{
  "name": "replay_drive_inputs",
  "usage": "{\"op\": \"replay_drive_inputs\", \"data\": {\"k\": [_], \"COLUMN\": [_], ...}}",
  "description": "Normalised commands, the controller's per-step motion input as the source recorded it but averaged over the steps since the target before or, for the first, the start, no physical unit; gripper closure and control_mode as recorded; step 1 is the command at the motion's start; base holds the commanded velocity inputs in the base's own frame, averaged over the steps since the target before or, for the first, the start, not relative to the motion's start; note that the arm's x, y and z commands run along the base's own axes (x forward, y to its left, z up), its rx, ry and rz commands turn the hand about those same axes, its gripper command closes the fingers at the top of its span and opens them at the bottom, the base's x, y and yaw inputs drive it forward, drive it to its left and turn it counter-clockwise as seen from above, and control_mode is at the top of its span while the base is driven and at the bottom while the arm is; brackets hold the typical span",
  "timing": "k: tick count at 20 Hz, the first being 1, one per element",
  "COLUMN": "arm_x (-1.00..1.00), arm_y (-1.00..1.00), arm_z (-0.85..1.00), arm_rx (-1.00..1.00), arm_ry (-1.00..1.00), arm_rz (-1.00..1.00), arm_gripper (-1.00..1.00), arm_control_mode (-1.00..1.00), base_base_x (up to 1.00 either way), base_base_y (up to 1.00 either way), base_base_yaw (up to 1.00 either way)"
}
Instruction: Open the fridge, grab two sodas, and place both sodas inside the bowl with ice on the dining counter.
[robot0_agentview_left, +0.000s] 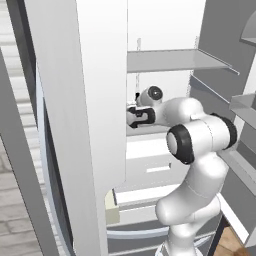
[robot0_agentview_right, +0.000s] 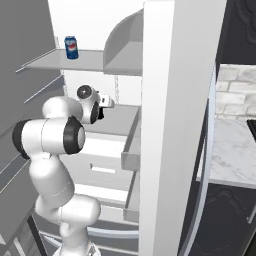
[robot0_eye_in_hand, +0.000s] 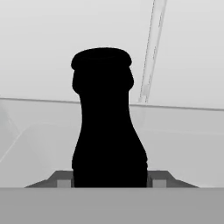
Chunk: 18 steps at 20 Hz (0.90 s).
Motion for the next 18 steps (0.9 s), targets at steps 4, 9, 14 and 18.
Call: {"op": "replay_drive_inputs", "data": {"k": [4,9,14,18], "arm_x": [-0.88,-0.91,-0.91,-0.7], "arm_y": [-0.06,-0.04,-0.09,-0.04], "arm_z": [0.03,0.07,0.2,0.62], "arm_rx": [0.01,0.01,0.0,0.0], "arm_ry": [-0.09,-0.06,-0.05,0.02], "arm_rz": [0.0,0.0,0.0,0.0], "arm_gripper": [1.0,1.0,1.0,1.0], "arm_control_mode": [-1.0,-1.0,-1.0,-1.0], "base_base_x": [0.0,0.0,0.0,0.0], "base_base_y": [0.0,0.0,0.0,0.0], "base_base_yaw": [0.0,0.0,0.0,0.0]}}
